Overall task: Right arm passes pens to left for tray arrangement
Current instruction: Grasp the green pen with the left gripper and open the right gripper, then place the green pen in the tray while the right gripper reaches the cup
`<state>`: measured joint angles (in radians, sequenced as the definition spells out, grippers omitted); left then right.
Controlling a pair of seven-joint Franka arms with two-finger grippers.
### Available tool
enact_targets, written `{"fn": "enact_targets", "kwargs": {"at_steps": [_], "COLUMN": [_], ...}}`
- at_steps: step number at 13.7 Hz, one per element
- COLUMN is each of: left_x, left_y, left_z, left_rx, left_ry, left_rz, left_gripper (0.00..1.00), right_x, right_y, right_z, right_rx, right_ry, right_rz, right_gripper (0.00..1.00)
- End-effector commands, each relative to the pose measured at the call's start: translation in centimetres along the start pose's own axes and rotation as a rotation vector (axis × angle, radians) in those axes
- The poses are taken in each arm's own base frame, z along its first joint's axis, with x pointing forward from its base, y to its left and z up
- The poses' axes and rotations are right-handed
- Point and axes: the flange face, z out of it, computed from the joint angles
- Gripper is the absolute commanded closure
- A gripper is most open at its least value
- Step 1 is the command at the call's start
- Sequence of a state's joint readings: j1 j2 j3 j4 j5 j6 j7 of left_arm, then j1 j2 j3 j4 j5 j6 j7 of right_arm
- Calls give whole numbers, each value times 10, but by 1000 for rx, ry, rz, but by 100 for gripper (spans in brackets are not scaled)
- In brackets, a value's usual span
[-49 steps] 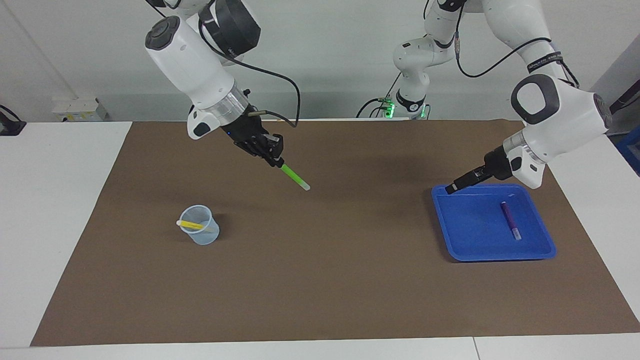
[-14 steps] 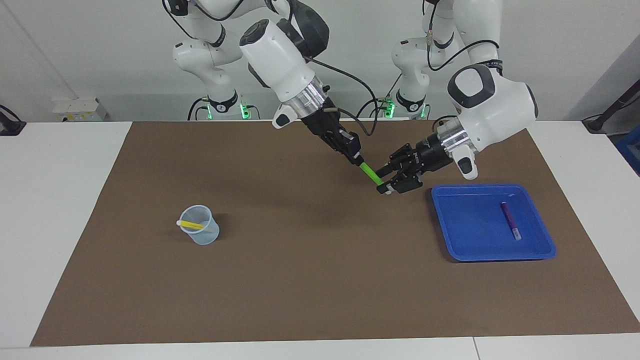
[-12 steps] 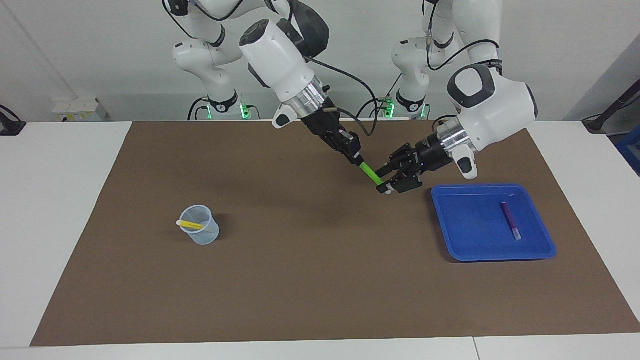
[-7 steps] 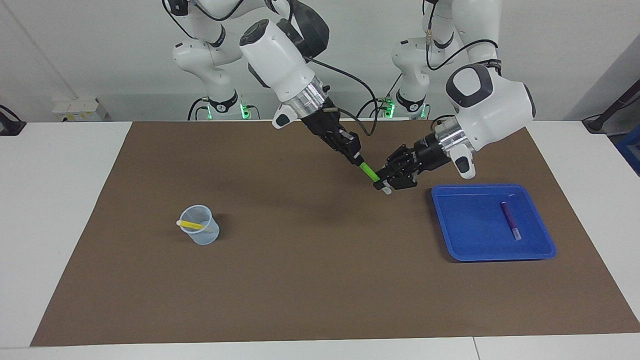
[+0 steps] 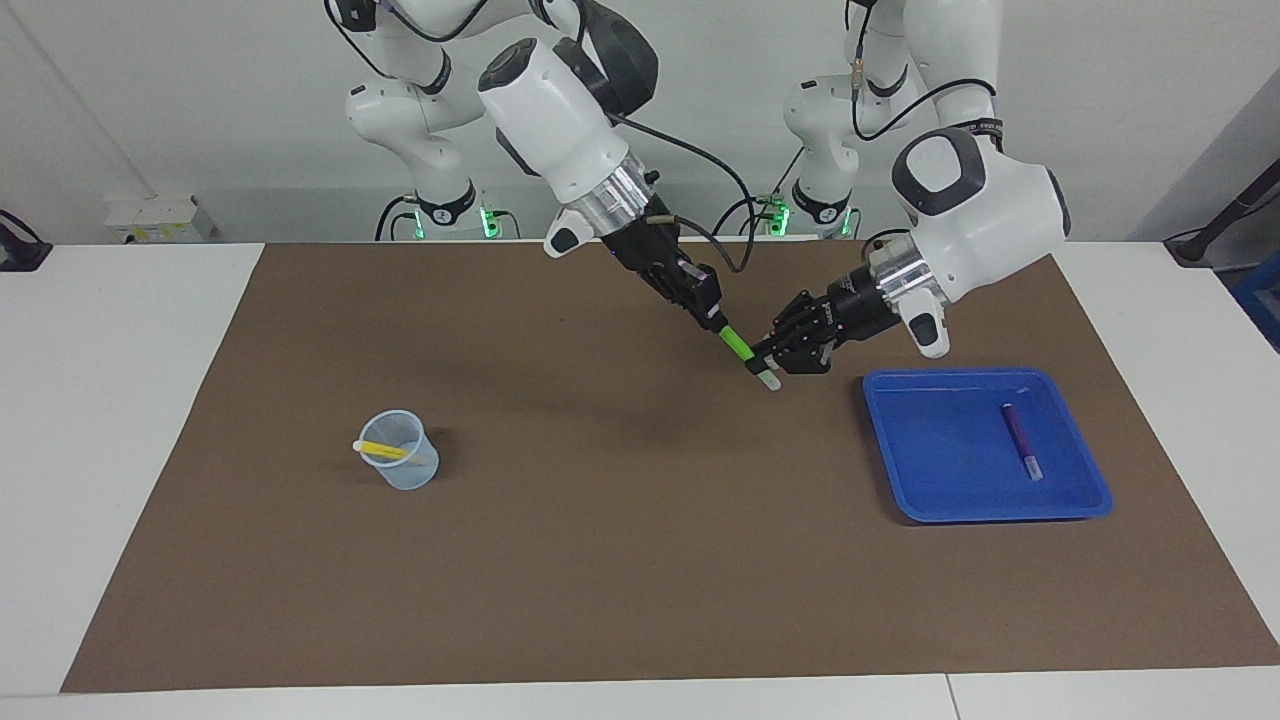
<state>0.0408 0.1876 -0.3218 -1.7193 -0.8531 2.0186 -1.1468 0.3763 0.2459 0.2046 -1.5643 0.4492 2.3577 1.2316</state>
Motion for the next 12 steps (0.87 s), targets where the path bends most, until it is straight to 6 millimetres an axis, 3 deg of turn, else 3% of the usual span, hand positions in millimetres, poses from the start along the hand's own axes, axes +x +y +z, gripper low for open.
{"fn": "enact_targets", "kwargs": {"at_steps": [1, 8, 12], "left_x": [-4, 12, 24], "left_y": [-9, -18, -30], "left_z": [-8, -17, -24], "left_rx": [12, 86, 146], "left_ry": [-3, 43, 61], "left_rz": [62, 198, 363], "left_gripper": [100, 100, 100], "right_x": [2, 14, 56], "right_y": [3, 4, 24], "right_z": [4, -6, -37], "right_rx": [0, -37, -185], "right_ry": [-11, -5, -45], "right_rz": [43, 40, -127], "right_gripper": [0, 0, 0]}}
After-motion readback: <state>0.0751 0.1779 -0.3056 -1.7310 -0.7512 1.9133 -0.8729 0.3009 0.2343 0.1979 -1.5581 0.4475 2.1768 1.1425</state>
